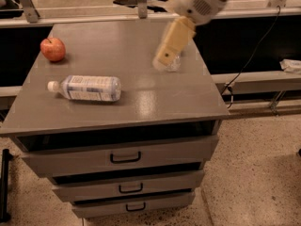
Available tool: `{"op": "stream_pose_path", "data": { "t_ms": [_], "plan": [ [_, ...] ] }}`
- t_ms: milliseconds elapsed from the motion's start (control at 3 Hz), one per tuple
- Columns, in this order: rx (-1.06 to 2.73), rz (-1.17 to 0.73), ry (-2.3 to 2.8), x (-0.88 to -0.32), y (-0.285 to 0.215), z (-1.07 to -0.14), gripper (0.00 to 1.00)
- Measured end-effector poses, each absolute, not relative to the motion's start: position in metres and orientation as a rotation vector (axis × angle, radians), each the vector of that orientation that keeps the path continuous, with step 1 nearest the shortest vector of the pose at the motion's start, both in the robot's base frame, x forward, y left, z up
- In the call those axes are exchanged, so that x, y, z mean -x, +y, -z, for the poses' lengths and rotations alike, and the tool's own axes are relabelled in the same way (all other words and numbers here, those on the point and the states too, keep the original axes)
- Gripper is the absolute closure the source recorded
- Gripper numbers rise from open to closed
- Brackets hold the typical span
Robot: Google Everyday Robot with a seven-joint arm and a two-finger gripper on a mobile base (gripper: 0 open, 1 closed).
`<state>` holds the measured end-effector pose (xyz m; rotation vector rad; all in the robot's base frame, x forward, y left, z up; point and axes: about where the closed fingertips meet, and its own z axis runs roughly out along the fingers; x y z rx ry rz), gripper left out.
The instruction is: Pick apple
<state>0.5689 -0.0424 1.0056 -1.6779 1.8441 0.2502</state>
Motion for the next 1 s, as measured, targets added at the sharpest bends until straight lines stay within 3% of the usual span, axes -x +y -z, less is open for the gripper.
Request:
{"op": "stream_pose_path", "data": {
  "t_ms": [333,1000],
  "plan": [
    [1.611,-0.355,1.812,-0.593,0.034,-1.021,0.0],
    [1.583,-0.4,1.837,-0.593,0.056,-1.023,0.0]
  ]
}}
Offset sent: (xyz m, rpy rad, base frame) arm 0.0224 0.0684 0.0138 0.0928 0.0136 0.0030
